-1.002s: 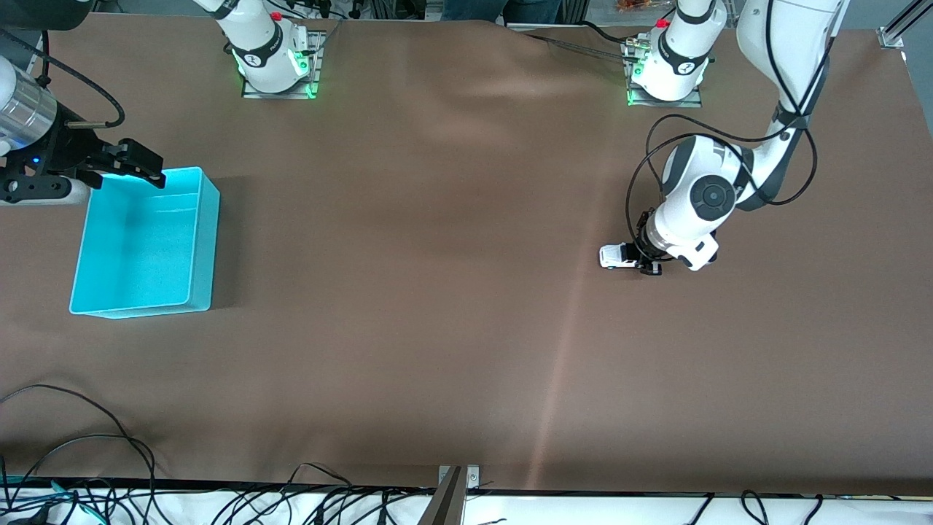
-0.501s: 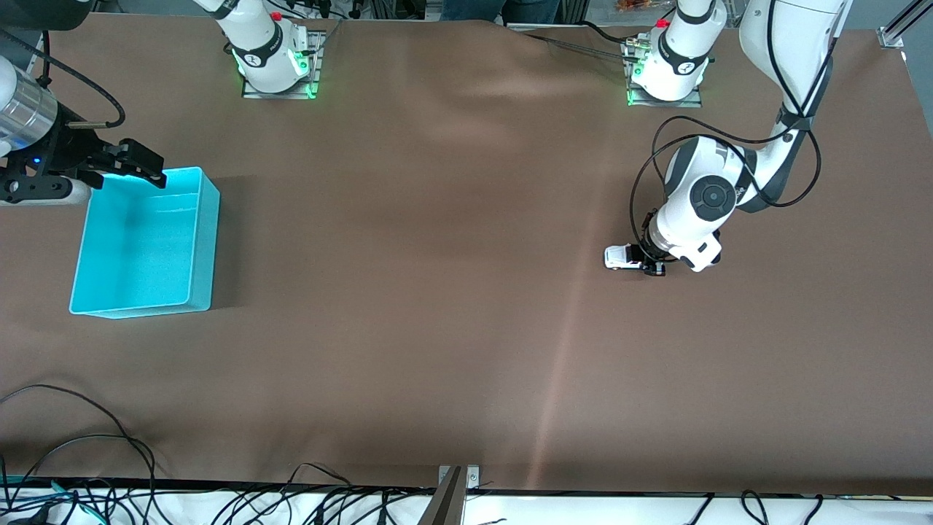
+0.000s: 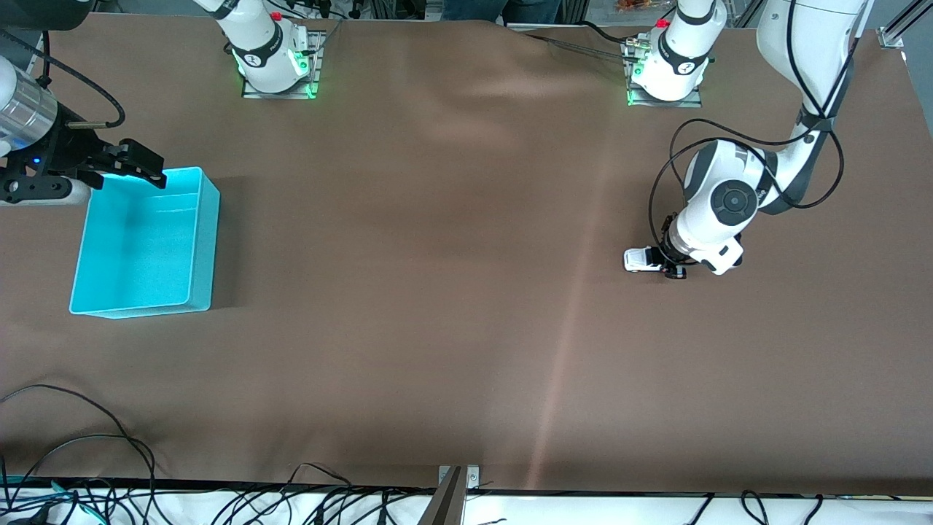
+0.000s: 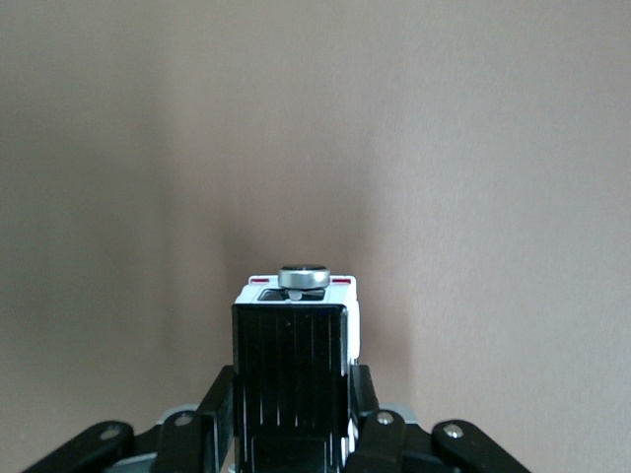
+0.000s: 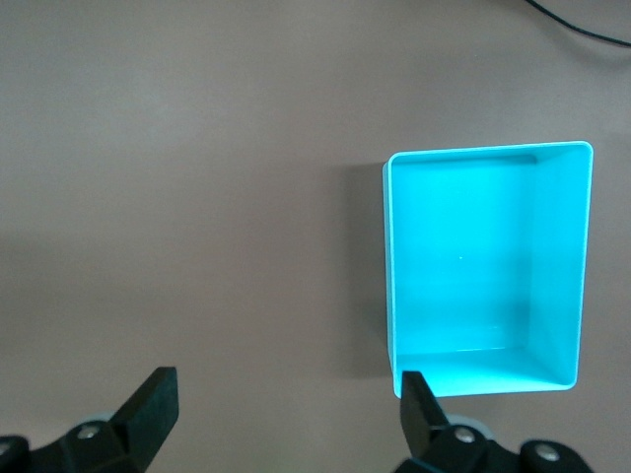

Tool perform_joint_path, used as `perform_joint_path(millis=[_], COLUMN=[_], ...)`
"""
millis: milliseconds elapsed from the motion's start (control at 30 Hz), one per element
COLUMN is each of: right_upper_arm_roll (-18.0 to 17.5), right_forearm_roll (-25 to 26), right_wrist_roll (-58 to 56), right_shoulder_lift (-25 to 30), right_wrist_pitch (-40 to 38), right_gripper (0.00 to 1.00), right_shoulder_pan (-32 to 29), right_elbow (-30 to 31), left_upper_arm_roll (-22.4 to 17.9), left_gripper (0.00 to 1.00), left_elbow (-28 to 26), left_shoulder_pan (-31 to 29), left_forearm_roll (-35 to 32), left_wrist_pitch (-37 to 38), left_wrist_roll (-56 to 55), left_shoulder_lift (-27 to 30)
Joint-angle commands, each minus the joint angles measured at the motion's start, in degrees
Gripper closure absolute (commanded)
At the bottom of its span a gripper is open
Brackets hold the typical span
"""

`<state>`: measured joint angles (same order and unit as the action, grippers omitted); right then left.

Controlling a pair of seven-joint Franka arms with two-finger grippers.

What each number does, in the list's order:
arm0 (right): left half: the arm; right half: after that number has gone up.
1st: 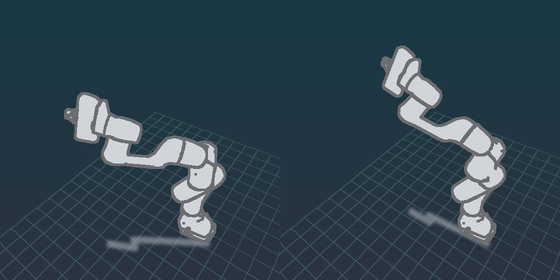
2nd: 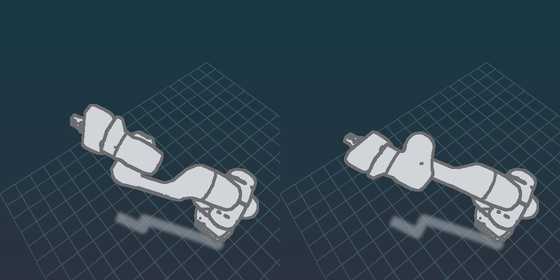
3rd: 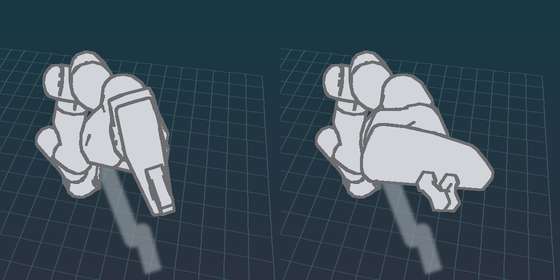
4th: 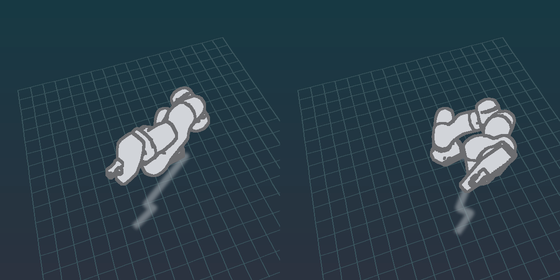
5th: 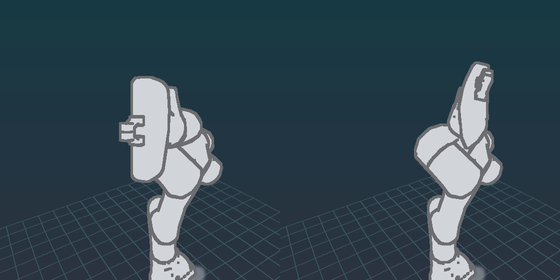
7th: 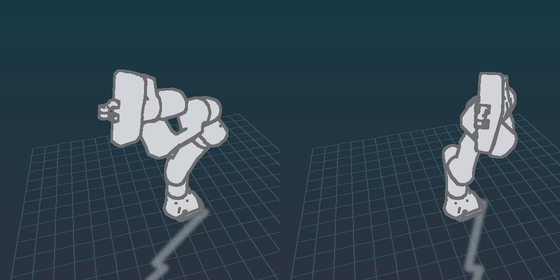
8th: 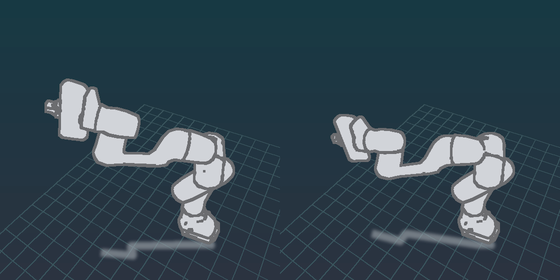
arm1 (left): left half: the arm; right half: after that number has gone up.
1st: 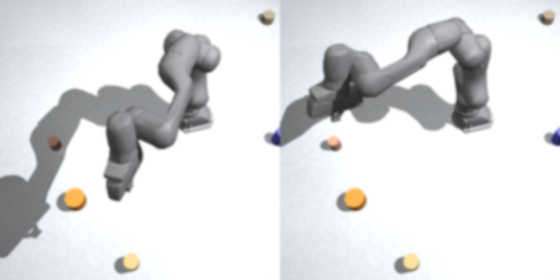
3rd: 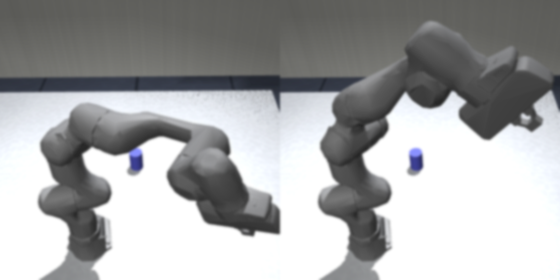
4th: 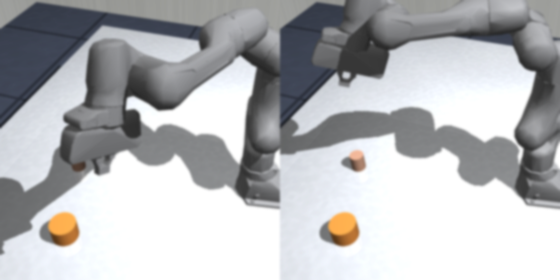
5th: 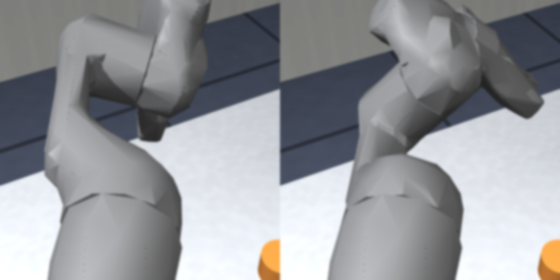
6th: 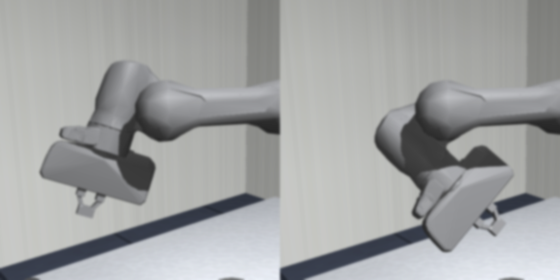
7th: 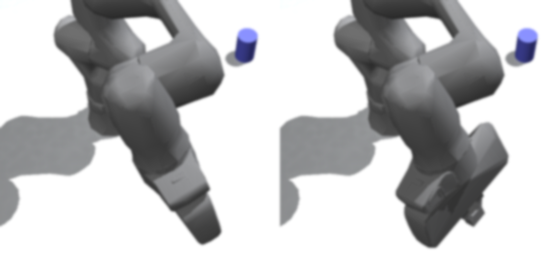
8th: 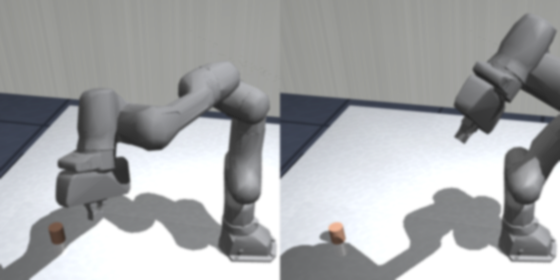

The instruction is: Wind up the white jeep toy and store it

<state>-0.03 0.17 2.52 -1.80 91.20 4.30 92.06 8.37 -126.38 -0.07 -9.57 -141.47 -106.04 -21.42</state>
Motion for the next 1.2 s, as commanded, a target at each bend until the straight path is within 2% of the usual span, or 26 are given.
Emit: perform_joint_path(millis=[0,701,835,1002,1168], right_upper_arm_roll=[0.0,0.0,0.1,0.1,0.1], right_forearm_roll=[-1.1,-1.5,-1.5,-1.4,-1.4], right_wrist_roll=[0.6,0.6,0.6,0.6,0.6], right_shoulder_lift=[-0.2,-0.2,-0.3,-0.3,-0.4], right_wrist_pitch=[-0.3,-0.4,-0.3,-0.4,-0.4], right_gripper=[0.0,0.0,0.0,0.0,0.0], right_shoulder_pan=[0.1,0.1,0.1,0.1,0.0], right_elbow=[-1.1,-1.0,-0.9,-1.0,-0.9], left_upper_arm_roll=[-0.3,-0.4,-0.5,-0.4,-0.4], left_gripper=[0.79,0.77,0.75,0.75,0.7], left_elbow=[0.2,0.3,0.4,0.4,0.5], left_shoulder_pan=[-3.4,-15.0,-16.6,-20.0,-20.1], left_forearm_roll=[-2.8,-3.0,-3.2,-7.5,-7.8], left_wrist_pitch=[-2.7,-2.8,-3.2,-3.6,-3.7], left_wrist_roll=[3.3,20.8,21.4,21.4,21.3], left_shoulder_lift=[-2.9,-3.7,-4.2,-4.2,-4.5])
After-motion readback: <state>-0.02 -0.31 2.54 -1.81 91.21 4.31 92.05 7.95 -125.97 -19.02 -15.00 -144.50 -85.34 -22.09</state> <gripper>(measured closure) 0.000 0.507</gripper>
